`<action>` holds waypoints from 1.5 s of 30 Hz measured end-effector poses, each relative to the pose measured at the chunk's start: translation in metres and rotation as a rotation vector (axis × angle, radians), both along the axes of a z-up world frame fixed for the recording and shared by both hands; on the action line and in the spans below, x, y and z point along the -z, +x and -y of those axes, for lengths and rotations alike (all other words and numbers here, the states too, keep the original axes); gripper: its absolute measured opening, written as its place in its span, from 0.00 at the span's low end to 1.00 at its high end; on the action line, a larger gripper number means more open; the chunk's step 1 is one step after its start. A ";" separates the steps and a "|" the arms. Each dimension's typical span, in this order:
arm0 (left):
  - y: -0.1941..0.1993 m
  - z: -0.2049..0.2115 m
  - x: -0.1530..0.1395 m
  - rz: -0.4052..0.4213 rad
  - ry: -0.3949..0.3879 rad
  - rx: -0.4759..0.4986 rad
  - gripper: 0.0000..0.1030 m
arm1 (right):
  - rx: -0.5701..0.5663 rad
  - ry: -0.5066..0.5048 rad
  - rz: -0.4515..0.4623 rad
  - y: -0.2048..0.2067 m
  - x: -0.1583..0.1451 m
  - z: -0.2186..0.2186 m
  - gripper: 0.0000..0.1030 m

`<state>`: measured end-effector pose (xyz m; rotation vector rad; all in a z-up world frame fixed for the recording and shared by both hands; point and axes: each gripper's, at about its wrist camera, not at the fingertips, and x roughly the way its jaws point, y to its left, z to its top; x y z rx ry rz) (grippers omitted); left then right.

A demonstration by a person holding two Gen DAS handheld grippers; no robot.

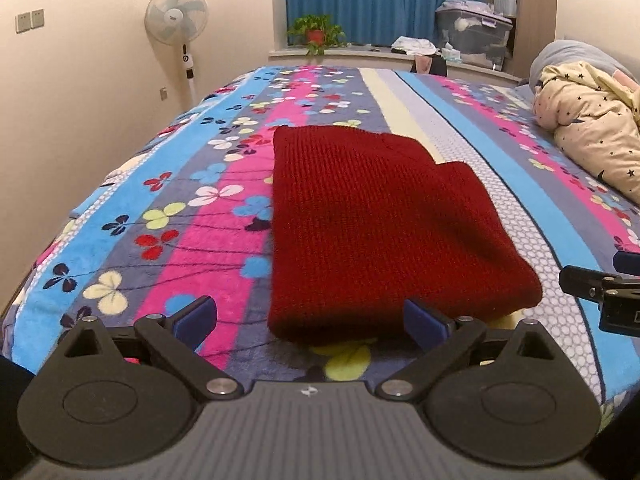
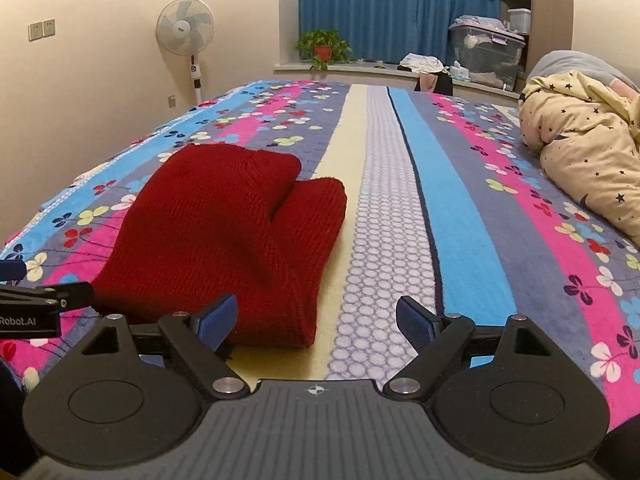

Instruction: Fold small clothes

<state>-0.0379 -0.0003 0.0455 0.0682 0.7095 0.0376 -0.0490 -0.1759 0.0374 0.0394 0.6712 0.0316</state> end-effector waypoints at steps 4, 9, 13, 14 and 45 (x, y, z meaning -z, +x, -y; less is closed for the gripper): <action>0.003 -0.001 0.002 -0.016 0.013 -0.004 0.98 | 0.000 0.000 -0.015 0.004 0.004 -0.001 0.85; 0.006 -0.003 0.005 -0.037 -0.003 -0.022 0.98 | -0.009 0.000 -0.015 0.003 0.004 -0.002 0.85; 0.007 -0.001 0.008 -0.048 0.003 -0.026 0.98 | -0.007 0.001 -0.015 0.003 0.004 -0.003 0.85; 0.007 -0.001 0.008 -0.050 -0.001 -0.028 0.98 | -0.007 0.002 -0.014 0.003 0.004 -0.003 0.85; 0.008 -0.002 0.009 -0.059 -0.025 -0.026 0.99 | -0.052 0.022 -0.022 0.005 0.006 -0.008 0.85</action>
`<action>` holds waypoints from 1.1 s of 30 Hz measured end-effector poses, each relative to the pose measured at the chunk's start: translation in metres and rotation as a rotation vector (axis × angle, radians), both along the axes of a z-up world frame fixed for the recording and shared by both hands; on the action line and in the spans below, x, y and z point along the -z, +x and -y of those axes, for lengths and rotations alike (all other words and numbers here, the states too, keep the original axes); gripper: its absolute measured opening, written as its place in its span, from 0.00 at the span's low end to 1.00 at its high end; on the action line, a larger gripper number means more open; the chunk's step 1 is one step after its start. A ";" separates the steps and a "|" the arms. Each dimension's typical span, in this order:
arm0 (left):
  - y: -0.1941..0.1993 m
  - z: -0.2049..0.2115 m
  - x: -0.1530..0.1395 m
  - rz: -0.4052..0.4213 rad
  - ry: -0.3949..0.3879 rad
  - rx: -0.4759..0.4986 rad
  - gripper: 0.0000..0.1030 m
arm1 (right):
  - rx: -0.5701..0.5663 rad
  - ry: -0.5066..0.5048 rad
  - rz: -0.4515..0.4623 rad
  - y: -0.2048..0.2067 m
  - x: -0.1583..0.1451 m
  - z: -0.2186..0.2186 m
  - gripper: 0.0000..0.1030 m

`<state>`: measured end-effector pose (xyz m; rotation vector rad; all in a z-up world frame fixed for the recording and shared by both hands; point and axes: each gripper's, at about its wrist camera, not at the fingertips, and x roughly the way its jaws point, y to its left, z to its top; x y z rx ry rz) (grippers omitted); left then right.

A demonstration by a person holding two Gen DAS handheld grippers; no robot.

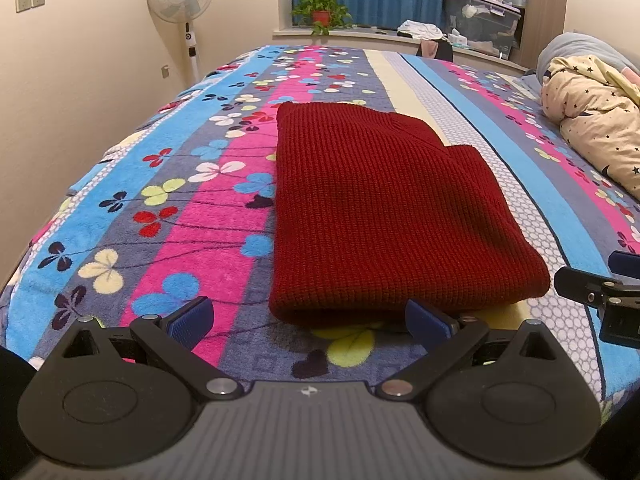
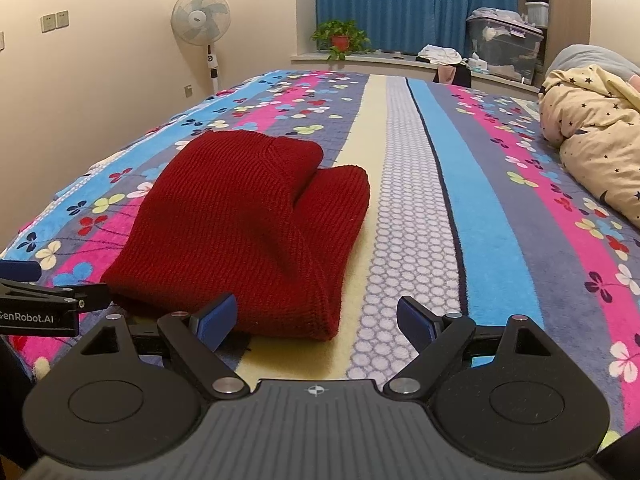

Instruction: Fold small clothes

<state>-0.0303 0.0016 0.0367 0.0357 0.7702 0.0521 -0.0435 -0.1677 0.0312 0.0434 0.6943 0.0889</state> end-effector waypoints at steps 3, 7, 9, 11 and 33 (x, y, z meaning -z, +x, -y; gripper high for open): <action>0.000 0.000 0.000 -0.001 -0.002 0.001 0.99 | -0.002 -0.001 -0.001 0.000 0.000 -0.001 0.85; 0.000 0.001 0.000 0.001 -0.006 0.004 0.99 | -0.005 -0.002 -0.002 0.000 0.001 -0.001 0.85; 0.000 0.001 0.001 0.000 -0.003 0.006 0.99 | -0.008 -0.005 -0.004 0.000 0.001 -0.002 0.85; 0.000 0.001 0.001 -0.001 -0.002 0.009 0.99 | -0.010 -0.003 -0.003 -0.001 0.001 -0.001 0.85; 0.000 -0.001 0.001 -0.003 -0.003 0.007 0.99 | -0.013 0.000 -0.019 0.001 0.002 -0.001 0.86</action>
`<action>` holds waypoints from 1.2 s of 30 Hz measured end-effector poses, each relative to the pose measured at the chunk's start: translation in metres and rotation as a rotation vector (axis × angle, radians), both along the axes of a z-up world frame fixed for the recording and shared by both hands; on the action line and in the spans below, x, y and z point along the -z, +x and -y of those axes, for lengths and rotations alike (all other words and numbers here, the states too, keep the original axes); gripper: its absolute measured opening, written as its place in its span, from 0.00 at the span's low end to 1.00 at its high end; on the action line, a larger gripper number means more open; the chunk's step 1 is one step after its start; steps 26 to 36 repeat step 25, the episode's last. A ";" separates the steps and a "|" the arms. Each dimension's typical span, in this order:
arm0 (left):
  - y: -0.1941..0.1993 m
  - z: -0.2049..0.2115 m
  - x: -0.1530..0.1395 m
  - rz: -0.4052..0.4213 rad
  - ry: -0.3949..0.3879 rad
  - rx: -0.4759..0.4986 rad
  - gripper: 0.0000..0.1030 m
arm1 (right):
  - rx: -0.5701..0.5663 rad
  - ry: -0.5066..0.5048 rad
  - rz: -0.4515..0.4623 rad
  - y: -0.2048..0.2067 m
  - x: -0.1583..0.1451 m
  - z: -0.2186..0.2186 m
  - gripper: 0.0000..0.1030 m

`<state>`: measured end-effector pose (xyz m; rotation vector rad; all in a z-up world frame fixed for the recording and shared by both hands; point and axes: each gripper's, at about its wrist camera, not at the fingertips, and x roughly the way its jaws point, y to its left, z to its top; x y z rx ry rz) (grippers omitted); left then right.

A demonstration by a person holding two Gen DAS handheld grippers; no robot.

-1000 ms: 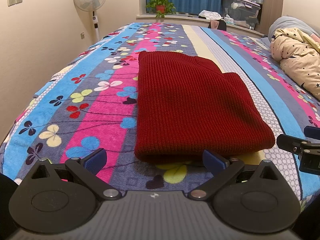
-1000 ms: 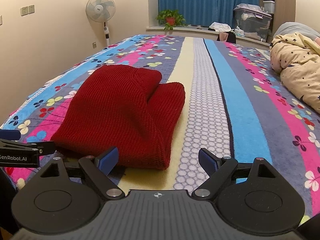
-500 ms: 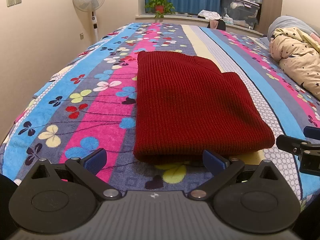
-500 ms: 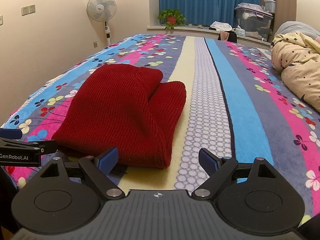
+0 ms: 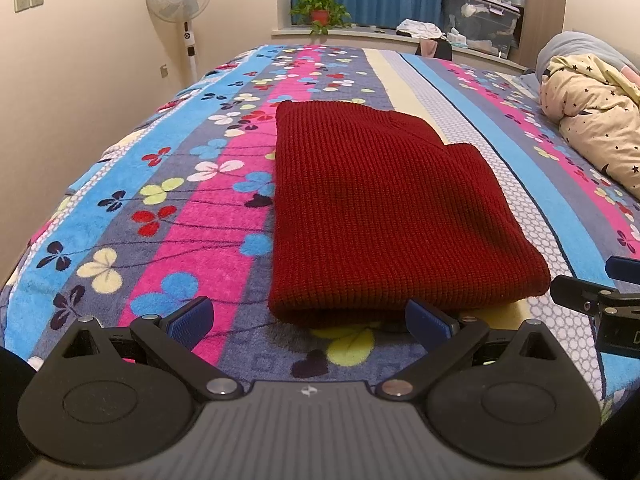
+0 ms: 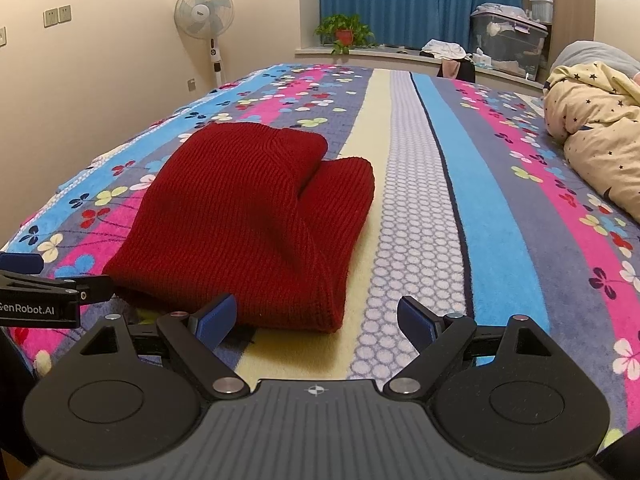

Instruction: Fold small clothes

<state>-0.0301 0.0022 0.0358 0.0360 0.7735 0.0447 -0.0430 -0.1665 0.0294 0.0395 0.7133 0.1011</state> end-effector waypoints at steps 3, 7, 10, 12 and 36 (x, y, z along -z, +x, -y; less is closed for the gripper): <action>0.000 0.001 0.000 0.000 0.001 -0.001 0.99 | 0.001 0.001 0.001 0.000 0.000 0.000 0.86; 0.000 -0.001 0.001 -0.002 0.002 0.000 0.99 | 0.001 -0.001 -0.002 0.000 0.001 0.000 0.86; 0.000 -0.001 0.001 -0.001 0.002 0.000 0.99 | 0.001 -0.001 -0.002 0.000 0.002 0.000 0.86; 0.000 0.000 0.001 0.000 0.007 0.000 0.99 | 0.003 0.000 -0.003 0.001 0.003 0.001 0.86; 0.003 -0.002 0.008 -0.006 0.022 0.028 0.99 | 0.019 0.006 0.018 -0.003 0.003 0.006 0.87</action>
